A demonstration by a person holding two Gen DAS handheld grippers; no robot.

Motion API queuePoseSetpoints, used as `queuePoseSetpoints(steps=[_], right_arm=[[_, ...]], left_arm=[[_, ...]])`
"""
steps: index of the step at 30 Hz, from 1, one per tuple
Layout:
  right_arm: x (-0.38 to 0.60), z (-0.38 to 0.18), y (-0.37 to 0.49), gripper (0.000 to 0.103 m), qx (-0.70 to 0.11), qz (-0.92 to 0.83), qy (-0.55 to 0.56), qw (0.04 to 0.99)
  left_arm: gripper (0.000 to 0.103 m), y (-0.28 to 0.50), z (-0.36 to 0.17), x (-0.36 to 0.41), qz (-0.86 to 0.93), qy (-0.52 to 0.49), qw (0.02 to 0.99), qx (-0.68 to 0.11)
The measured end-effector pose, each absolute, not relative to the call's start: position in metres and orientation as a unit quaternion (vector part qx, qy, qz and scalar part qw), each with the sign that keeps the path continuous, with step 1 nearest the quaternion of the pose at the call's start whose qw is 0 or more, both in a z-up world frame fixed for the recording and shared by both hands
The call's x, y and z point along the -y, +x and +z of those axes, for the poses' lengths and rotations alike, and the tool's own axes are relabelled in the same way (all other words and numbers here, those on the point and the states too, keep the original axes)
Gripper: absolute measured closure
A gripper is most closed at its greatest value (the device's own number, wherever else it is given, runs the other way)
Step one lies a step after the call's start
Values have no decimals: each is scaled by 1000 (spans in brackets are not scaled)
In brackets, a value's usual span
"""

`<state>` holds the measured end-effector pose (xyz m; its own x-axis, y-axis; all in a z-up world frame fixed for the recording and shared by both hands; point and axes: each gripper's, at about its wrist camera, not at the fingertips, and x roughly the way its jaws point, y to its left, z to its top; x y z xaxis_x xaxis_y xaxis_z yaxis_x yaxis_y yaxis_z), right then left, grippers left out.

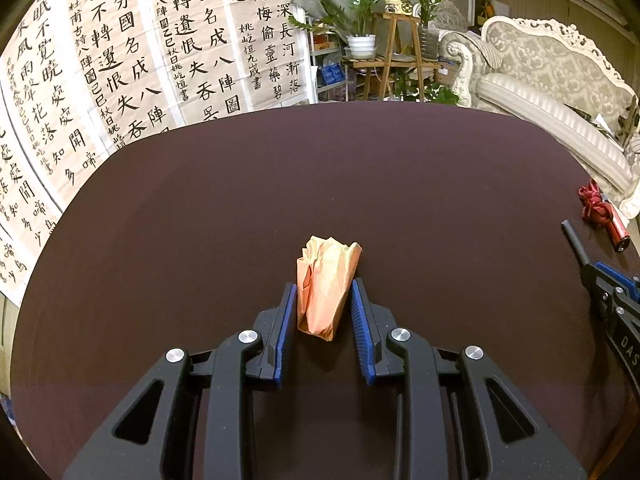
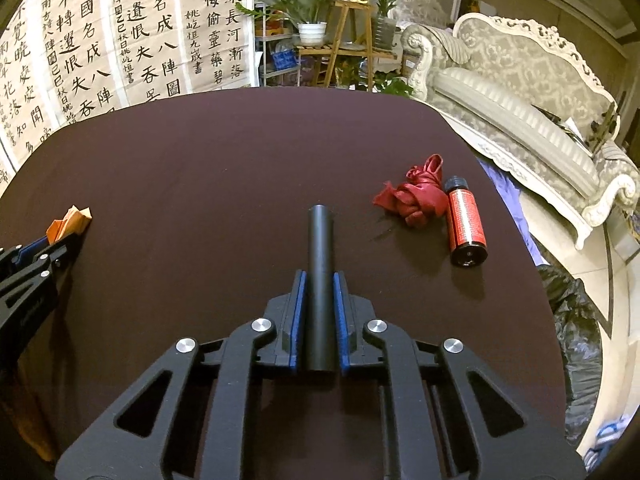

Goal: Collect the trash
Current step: 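Carry the orange paper and black rod over the bin and open both tools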

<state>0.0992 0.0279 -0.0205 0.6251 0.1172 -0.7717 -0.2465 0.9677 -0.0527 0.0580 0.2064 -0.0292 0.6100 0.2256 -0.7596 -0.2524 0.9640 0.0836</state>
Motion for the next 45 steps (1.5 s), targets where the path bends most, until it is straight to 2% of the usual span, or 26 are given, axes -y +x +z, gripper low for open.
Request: queuePoseSetpoints(steps=[31,45], right_arm=[[-17,-3,81,90,-401,116,-49,907],[52,26,57,90,-355,81,-8,931]], left_arm=[[75,53,-19,-208,126,-36,905,-405],[75,34,-3,-142,66,-17,926,-372]])
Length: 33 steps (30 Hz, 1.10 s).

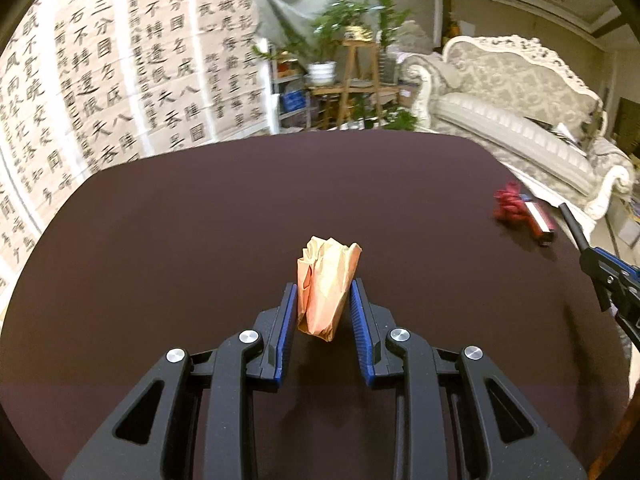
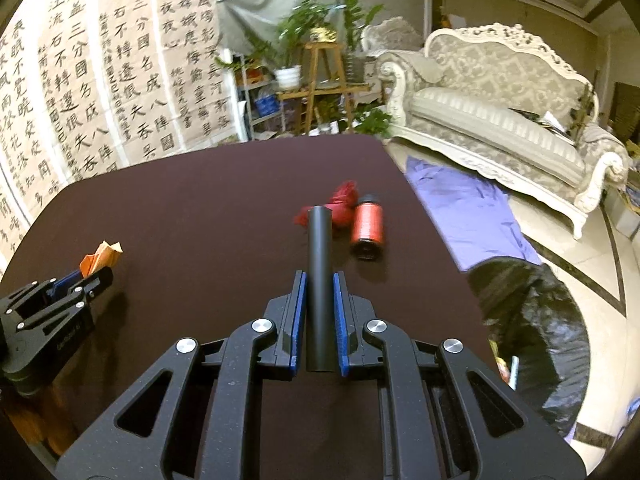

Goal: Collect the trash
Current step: 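Carry the orange paper and black rod over the bin and open both tools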

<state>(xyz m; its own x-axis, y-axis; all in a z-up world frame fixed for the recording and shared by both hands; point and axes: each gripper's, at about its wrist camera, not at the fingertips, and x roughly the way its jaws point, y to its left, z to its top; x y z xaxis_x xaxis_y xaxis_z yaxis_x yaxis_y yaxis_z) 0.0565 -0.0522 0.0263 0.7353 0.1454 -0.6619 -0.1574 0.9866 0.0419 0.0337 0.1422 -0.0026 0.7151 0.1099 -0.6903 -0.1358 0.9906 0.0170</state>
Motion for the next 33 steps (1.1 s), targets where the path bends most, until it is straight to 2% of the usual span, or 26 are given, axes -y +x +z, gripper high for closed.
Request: queuePoseSetpoints(steps=[19,33], right_arm=[[190,23,35,90,-328,-48,29,943],[251,-1,37,90,-333,-81,59,937]], left_arm=[[75,53,20,-1,-74,29,941,-329],[75,72,6,84,-123,68,934,-327]])
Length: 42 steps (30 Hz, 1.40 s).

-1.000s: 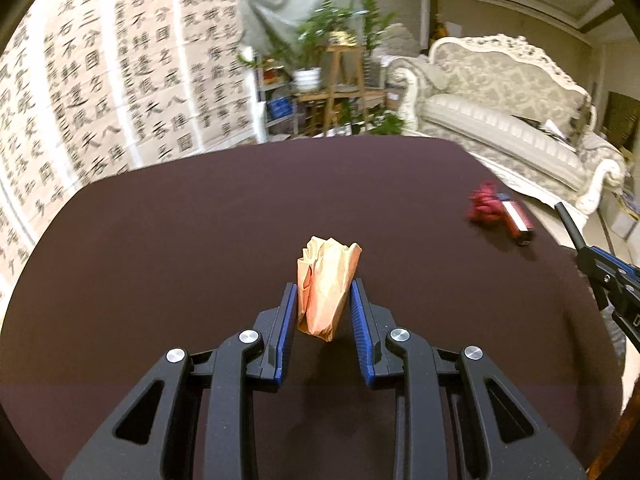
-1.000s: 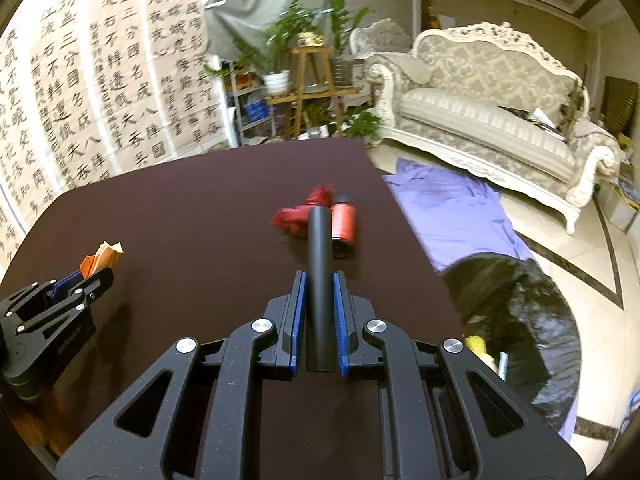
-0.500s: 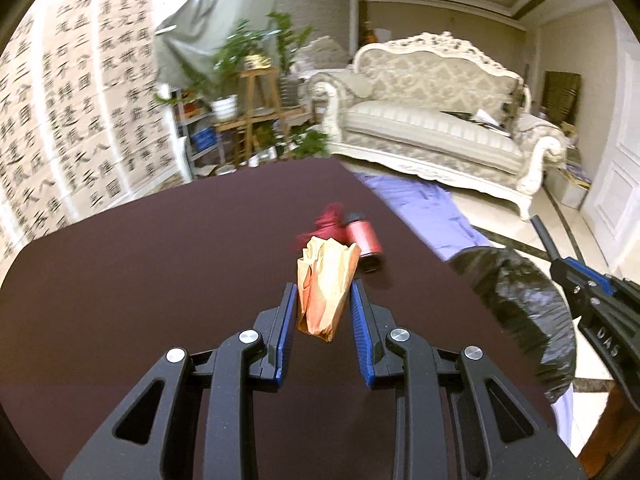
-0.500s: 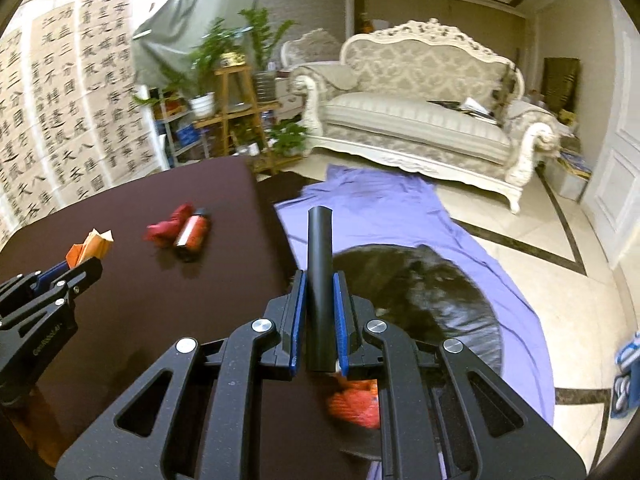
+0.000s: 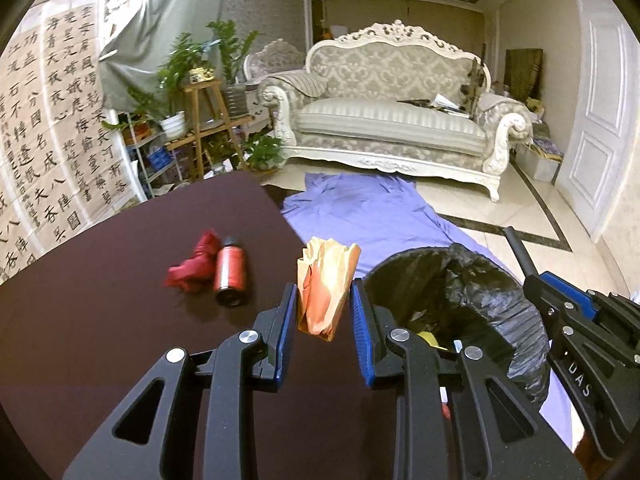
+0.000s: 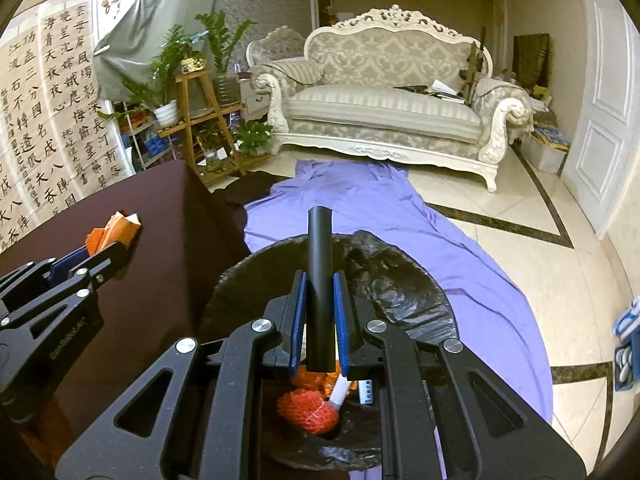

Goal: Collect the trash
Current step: 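Carry the orange paper and black rod over the bin and open both tools, then move both open tools back over the table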

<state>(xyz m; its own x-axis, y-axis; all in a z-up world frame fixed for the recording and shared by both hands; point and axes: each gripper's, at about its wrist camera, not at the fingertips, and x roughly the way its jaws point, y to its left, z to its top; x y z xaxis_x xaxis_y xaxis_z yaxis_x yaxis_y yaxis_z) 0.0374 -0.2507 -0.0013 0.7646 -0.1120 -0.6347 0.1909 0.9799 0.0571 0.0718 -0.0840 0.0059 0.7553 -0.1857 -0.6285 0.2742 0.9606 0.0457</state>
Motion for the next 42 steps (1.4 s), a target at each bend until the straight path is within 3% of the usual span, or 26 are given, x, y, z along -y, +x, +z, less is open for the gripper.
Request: queuePoseSetpoints(steps=[13,14,16,17,21,28,42], right_arm=[[268,-14,46,89,-343,-87,79,932],[270,-14,46,88,-344,-87,80,932],[272,-15,47,84,-345,-89,84,930],[273,-15,46,76,-345,-92,85,930],[276,-15,42,70,-341,-102,91,930],[266,-11,42,63,-344,-97,92,929],[172,7,75,62,-348,9,70,935]], left_arm=[[74,85,-8,125,-136,88,924,-346],[72,86,-8,126,-135,88,923,-348],[55,88,-9,126,-131,87,923,-352],[43,88,-9,125,-130,86,923,-351],[32,87,-8,121,-122,83,926,-347],[29,79,-1,96,-101,71,931,-344],[28,82,0,-21,6,40,934,-354]])
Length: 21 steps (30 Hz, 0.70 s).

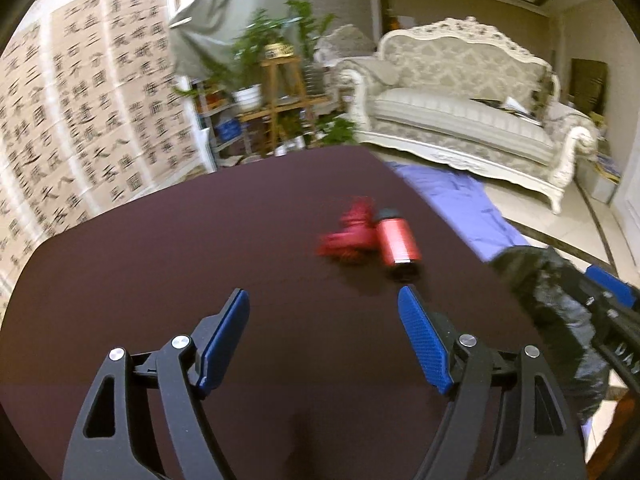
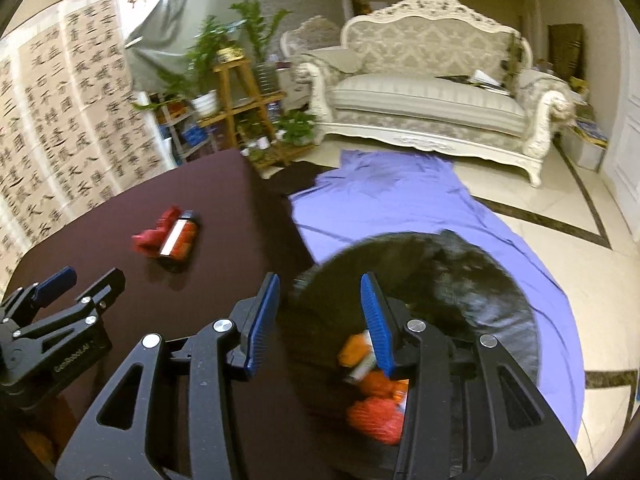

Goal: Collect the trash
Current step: 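Move both open tools back over the table, then close the right tool on the red can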

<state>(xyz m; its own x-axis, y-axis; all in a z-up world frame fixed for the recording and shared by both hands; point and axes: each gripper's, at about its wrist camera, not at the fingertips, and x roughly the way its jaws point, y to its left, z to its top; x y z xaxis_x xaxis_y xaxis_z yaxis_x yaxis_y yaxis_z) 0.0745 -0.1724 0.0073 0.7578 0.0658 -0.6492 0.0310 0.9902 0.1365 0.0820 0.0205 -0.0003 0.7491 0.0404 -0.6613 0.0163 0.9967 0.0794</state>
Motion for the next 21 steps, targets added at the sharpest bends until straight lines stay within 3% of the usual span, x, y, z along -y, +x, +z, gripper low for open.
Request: queuePoseSetpoints(steps=[21], right_arm=[[65,-3,162,64,-398,68,15,915]], left_arm=[[28,84,-15,-116,83,-8,923,-376]])
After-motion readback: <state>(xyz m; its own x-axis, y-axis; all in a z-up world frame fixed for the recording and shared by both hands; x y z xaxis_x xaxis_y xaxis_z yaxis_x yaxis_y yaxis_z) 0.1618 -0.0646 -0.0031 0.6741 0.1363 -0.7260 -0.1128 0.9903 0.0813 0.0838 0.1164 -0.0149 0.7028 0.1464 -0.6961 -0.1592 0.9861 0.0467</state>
